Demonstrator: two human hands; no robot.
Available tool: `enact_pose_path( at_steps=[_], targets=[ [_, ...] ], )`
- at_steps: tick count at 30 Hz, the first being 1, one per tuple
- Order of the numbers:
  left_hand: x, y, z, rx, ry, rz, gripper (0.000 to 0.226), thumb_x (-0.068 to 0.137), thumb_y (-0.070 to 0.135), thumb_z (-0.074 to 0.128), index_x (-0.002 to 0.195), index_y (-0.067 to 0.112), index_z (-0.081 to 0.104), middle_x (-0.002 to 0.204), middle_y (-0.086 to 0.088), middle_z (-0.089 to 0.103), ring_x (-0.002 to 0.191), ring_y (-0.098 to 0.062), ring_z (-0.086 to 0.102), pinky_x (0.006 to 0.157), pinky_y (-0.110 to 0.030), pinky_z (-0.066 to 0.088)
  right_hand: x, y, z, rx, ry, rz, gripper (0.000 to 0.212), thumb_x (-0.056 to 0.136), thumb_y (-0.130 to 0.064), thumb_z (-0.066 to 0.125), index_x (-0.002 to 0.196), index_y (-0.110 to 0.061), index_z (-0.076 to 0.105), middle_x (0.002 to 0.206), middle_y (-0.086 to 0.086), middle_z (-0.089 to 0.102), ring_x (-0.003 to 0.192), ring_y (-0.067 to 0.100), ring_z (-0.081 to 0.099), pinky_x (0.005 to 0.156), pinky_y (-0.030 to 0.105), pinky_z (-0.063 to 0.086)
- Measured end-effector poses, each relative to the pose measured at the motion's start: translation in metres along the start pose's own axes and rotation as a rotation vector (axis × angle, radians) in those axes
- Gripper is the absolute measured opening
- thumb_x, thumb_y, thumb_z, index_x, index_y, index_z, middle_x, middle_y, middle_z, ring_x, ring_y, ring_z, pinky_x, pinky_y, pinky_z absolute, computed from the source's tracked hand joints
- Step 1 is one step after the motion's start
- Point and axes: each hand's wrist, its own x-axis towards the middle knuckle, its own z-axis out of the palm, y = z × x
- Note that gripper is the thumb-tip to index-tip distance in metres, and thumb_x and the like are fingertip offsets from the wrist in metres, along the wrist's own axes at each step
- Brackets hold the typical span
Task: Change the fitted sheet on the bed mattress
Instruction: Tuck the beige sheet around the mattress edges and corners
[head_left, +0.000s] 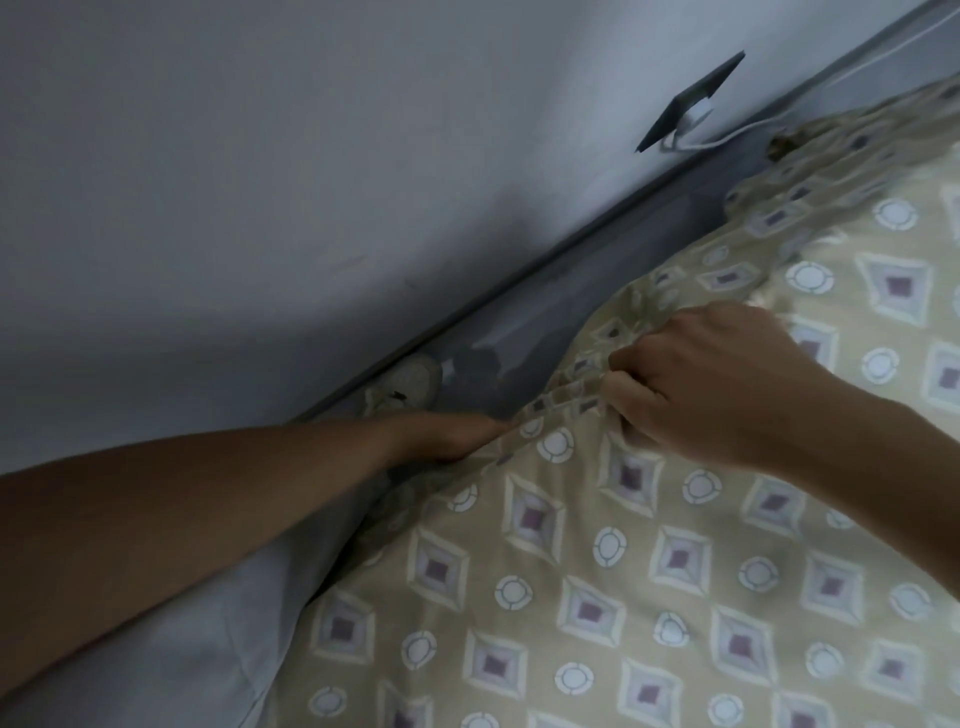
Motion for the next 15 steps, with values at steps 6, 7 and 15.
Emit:
enact_pose_path(
  at_steps=[6, 7, 15],
  targets=[
    [0.018, 0.012, -0.003, 0.401, 0.286, 0.207, 0.042, 0.11, 0.046, 0.04, 0.113, 0.014, 0.067, 0.12, -0.013, 0.07, 0.107, -0.029, 0.066, 0.09, -0.04, 0.053, 0.005, -0.001, 0.016, 0.054, 0.079, -0.001, 0.035, 0.086, -0.015, 0.051, 0.063, -0.016, 0.025, 0.049, -0.003, 0.032, 0.042, 0.02, 0.034, 0.055, 0.024, 0.023],
    [0.024, 0.013, -0.002, 0.318, 0.27, 0.236, 0.042, 0.109, 0.044, 0.043, 0.113, 0.011, 0.067, 0.12, -0.013, 0.07, 0.108, -0.029, 0.066, 0.092, -0.043, 0.053, 0.007, -0.002, 0.019, 0.066, 0.092, 0.04, 0.043, 0.085, -0.016, 0.056, 0.061, -0.017, 0.02, 0.048, -0.003, 0.03, 0.041, 0.02, 0.032, 0.054, 0.024, 0.023],
    [-0.003, 0.09, 0.001, -0.193, 0.282, 0.329, 0.04, 0.111, 0.035, 0.045, 0.116, 0.01, 0.075, 0.107, 0.001, 0.078, 0.098, 0.002, 0.067, 0.087, -0.022, 0.045, -0.032, 0.038, 0.042, 0.308, 0.239, 0.368, 0.038, 0.103, -0.045, 0.037, 0.093, -0.019, 0.063, 0.097, 0.002, 0.053, 0.094, 0.023, 0.048, 0.095, 0.045, 0.038]
  ],
)
